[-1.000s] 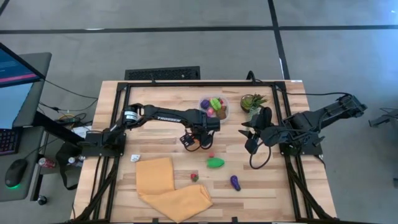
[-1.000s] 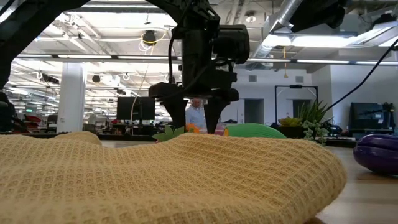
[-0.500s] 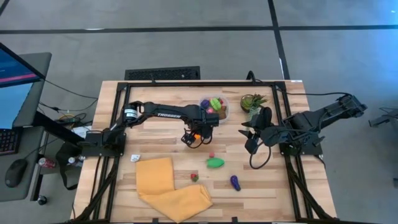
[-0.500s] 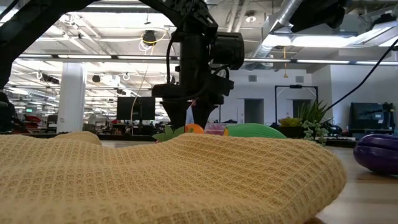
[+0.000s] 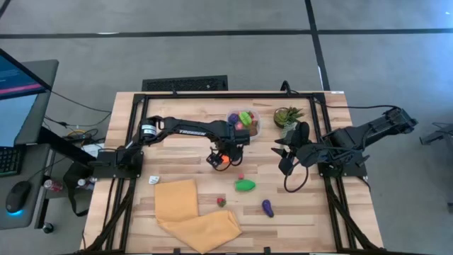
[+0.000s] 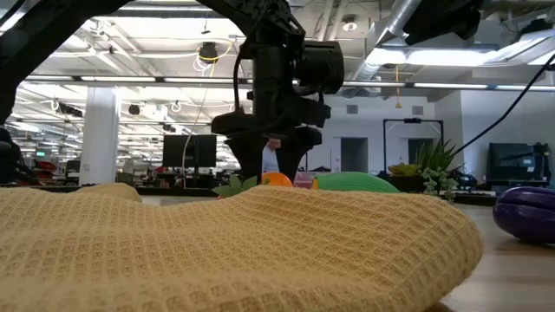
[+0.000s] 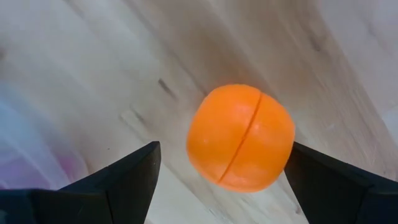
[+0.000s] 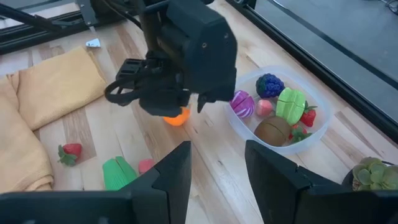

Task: Pick and placing Produce into tupperware
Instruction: Put the orange in the transparent bin

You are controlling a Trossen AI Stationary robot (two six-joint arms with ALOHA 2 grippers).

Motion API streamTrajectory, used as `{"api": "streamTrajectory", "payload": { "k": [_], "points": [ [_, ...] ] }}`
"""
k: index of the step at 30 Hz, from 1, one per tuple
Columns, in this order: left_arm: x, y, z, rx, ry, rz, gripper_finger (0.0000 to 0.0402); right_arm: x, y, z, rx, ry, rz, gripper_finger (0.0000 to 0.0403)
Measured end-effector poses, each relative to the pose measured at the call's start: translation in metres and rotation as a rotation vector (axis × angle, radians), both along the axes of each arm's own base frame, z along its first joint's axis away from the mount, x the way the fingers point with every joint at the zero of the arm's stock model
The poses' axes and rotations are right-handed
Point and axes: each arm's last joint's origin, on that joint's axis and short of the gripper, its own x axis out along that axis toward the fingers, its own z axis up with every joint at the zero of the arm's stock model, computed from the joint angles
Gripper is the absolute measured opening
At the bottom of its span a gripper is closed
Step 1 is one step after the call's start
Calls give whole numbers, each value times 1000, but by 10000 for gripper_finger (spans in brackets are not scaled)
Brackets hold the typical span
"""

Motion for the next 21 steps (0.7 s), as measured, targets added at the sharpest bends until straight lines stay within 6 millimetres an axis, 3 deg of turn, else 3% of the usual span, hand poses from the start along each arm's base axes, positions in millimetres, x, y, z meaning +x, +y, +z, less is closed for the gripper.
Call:
{"api": "streamTrajectory", "payload": {
  "k": [6, 21],
  "points": [
    [2, -8, 0, 7, -10, -87, 320, 0, 0, 0, 0, 0, 0, 172],
    [4, -9, 0, -28, -36, -85, 320, 0, 0, 0, 0, 0, 0, 172]
  ]
}}
